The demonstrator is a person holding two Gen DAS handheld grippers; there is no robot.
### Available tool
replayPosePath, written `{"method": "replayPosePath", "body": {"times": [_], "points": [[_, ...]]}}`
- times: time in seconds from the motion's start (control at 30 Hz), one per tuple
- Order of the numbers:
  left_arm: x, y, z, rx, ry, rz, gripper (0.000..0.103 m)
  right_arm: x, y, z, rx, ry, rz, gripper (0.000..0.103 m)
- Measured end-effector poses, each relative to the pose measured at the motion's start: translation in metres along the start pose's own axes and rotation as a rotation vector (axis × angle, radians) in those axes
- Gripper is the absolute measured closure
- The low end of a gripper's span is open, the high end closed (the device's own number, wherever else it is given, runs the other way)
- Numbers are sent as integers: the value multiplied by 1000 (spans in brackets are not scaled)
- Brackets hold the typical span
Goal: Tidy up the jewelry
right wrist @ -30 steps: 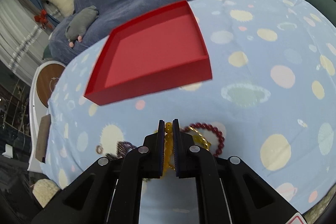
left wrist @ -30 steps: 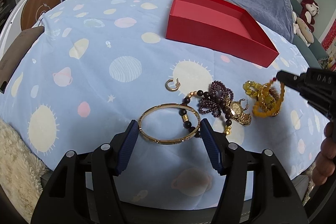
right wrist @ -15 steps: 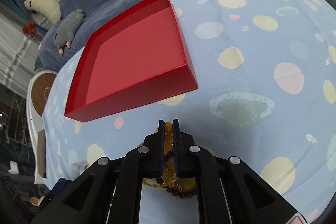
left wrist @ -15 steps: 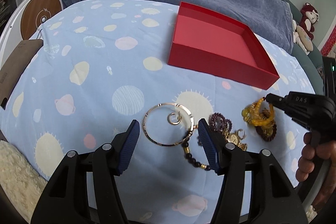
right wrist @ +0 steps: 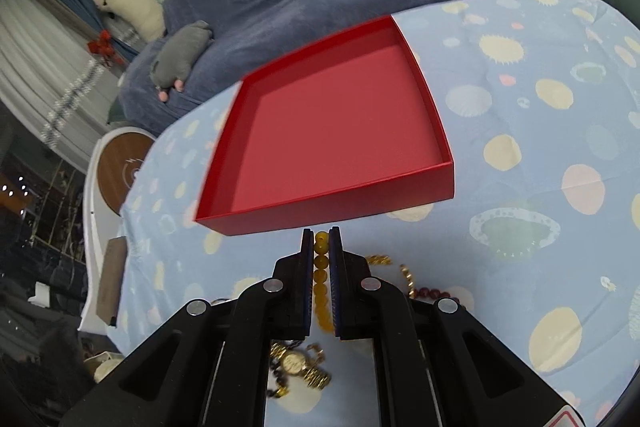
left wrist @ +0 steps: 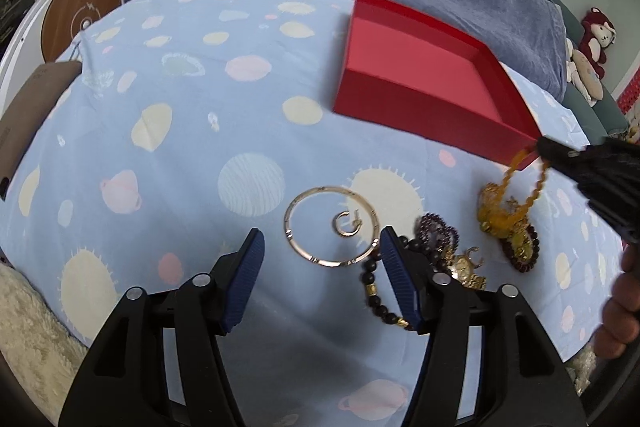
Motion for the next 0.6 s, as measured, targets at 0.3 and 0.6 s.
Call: {"method": "replayPosePath", "body": {"times": [0.3, 0.6], "points": [[-4, -3, -18, -4, 69, -35, 45, 23, -28, 41, 3, 18, -73, 96], [-1, 2, -22, 9, 39, -51, 97, 54, -68, 30, -87, -65, -89, 90]]}}
Point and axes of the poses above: each gripper's, at about its wrist camera, not at the fingertips, and z roughly against the way its jaws point, x to its right, y to its top, the point moved 4 cm from there along -z, roughly the way its jaws point, and after that the axes turned 4 degrees about -z, right-handed, at the moved point
